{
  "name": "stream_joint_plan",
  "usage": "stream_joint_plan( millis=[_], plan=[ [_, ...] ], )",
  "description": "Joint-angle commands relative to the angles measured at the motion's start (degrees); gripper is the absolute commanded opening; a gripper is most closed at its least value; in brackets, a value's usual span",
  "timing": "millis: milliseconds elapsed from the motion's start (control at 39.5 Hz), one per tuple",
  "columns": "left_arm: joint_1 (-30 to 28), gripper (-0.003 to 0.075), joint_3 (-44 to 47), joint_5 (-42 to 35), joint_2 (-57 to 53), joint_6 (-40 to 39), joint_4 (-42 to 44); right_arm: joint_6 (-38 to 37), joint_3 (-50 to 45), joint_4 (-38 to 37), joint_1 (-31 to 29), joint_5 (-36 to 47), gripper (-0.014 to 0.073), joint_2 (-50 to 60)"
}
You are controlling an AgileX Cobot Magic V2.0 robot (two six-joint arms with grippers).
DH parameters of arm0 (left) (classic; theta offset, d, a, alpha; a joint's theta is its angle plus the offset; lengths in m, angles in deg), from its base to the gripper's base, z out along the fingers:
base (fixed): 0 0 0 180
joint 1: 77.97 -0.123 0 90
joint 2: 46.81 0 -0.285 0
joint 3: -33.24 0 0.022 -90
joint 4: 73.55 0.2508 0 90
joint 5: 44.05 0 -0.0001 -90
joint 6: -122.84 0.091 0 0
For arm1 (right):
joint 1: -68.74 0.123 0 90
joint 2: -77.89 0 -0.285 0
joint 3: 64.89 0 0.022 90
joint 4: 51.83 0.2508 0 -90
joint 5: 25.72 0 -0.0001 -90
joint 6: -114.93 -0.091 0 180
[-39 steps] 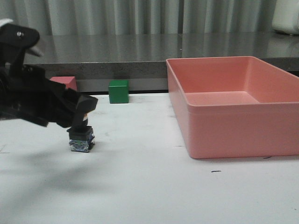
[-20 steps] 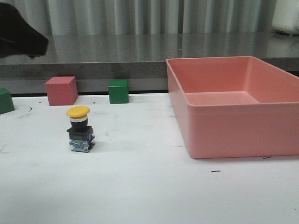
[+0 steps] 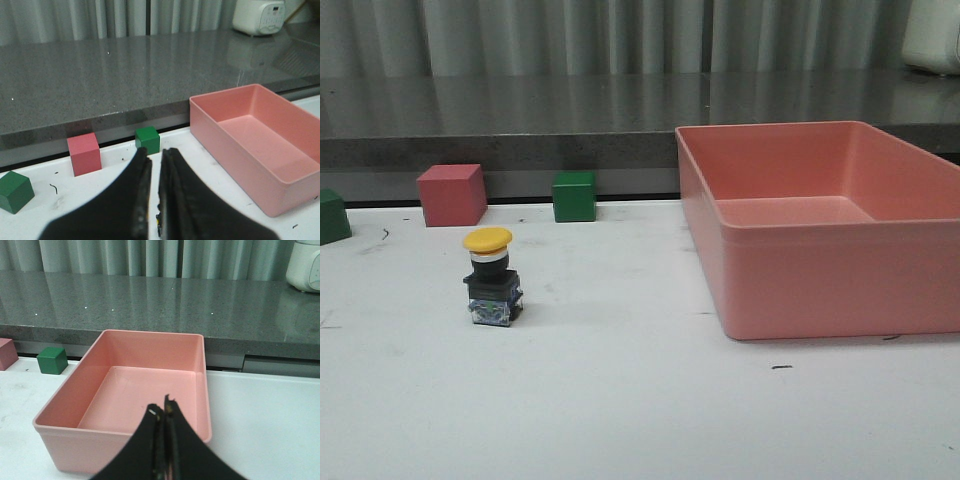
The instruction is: Place and stand button with both arms
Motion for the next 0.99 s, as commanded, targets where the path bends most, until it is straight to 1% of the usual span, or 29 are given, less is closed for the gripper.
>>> stream_joint_plan(
  millis=[0,152,811,963],
  plan=[
    [0.21,-0.002,-1.97,-3.21,-2.25,-0.54,-0.43,0.48,1.52,-1.09,-0.13,4.74,-0.0071,-0.59],
    [0.21,-0.002,-1.97,-2.65,-3.85,-0.54,-0.43,0.48,1.52,-1.09,-0.13,4.74,-0.0071,-0.59],
    [0.21,-0.002,-1.97,-2.65,-3.75,-0.54,-0.43,0.48,1.52,-1.09,-0.13,4.74,-0.0071,-0.59],
    [0.21,-0.002,-1.97,-3.69,-3.75,-0.54,-0.67,0.48,1.52,-1.09,-0.13,4.74,-0.0071,-0.59]
  ],
)
